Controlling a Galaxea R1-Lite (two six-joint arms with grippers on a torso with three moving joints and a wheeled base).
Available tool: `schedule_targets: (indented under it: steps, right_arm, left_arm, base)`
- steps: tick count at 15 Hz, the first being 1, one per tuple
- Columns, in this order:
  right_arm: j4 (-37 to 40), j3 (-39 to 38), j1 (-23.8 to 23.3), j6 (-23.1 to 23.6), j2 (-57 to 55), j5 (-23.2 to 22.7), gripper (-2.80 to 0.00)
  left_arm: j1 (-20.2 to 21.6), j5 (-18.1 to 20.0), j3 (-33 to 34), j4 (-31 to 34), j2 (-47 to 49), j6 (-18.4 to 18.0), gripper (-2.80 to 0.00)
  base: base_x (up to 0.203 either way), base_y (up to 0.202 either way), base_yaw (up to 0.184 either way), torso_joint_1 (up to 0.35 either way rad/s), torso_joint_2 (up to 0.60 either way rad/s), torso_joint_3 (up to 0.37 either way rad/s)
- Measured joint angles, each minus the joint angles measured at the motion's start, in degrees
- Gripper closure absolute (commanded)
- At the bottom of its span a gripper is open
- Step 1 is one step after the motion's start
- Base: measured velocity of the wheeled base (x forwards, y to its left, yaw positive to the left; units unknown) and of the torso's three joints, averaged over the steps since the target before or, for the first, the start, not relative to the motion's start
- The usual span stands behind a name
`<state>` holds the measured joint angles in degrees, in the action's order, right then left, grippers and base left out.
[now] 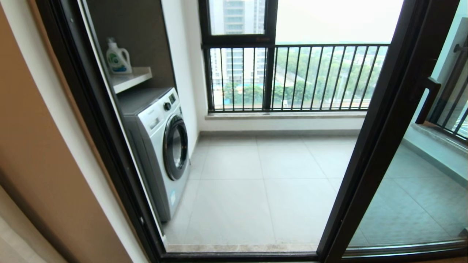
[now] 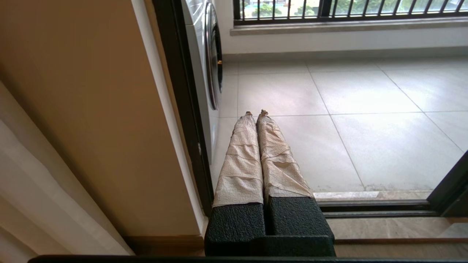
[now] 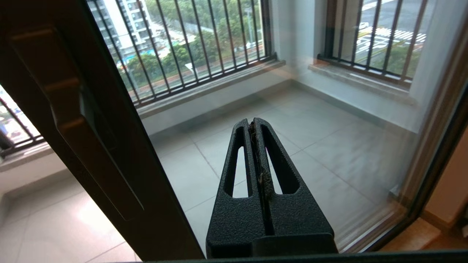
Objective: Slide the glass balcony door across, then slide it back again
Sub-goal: Close the slid door
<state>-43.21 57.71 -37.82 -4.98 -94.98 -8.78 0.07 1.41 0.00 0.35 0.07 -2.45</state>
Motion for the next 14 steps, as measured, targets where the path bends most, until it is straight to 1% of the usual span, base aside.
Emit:
schedule_targets:
  steps: [1, 3, 4, 7, 12, 14]
  right_arm:
    - [-1.0, 0.3, 0.2, -1.0, -1.3, -2.2, 0.0]
    - [-2.0, 2.3, 1.1, -5.4, -3.6, -6.4, 0.0]
    - [-2.1, 3.8, 1.4, -6.4, -5.0, -7.4, 0.0]
    - [-2.2, 8.5, 2.8, -6.7, -9.1, -7.7, 0.0]
    - [-4.3, 10.0, 3.7, -6.9, -13.1, -8.0, 0.0]
    - [-4.6, 10.1, 5.1, -6.9, -13.7, -8.1, 0.0]
  left_arm:
    - [0.0, 0.1, 0.0, 0.0, 0.0, 0.0, 0.0]
    - [0.0, 0.1, 0.0, 0.0, 0.0, 0.0, 0.0]
    - [0.0, 0.1, 0.0, 0.0, 0.0, 0.0, 0.0]
    - [0.0, 0.1, 0.0, 0.0, 0.0, 0.0, 0.0]
    - [0.0, 0.1, 0.0, 0.0, 0.0, 0.0, 0.0]
    - [0.0, 0.1, 0.0, 0.0, 0.0, 0.0, 0.0]
  base:
    - [0.0, 0.0, 0.0, 0.0, 0.0, 0.0]
    - [0.0, 0.0, 0.0, 0.0, 0.0, 0.0]
    - [0.0, 0.0, 0.0, 0.0, 0.0, 0.0]
    - [0.0, 0.0, 0.0, 0.0, 0.0, 0.0]
    - [0.0, 0.0, 0.0, 0.0, 0.0, 0.0]
    - [0.0, 0.0, 0.0, 0.0, 0.0, 0.0]
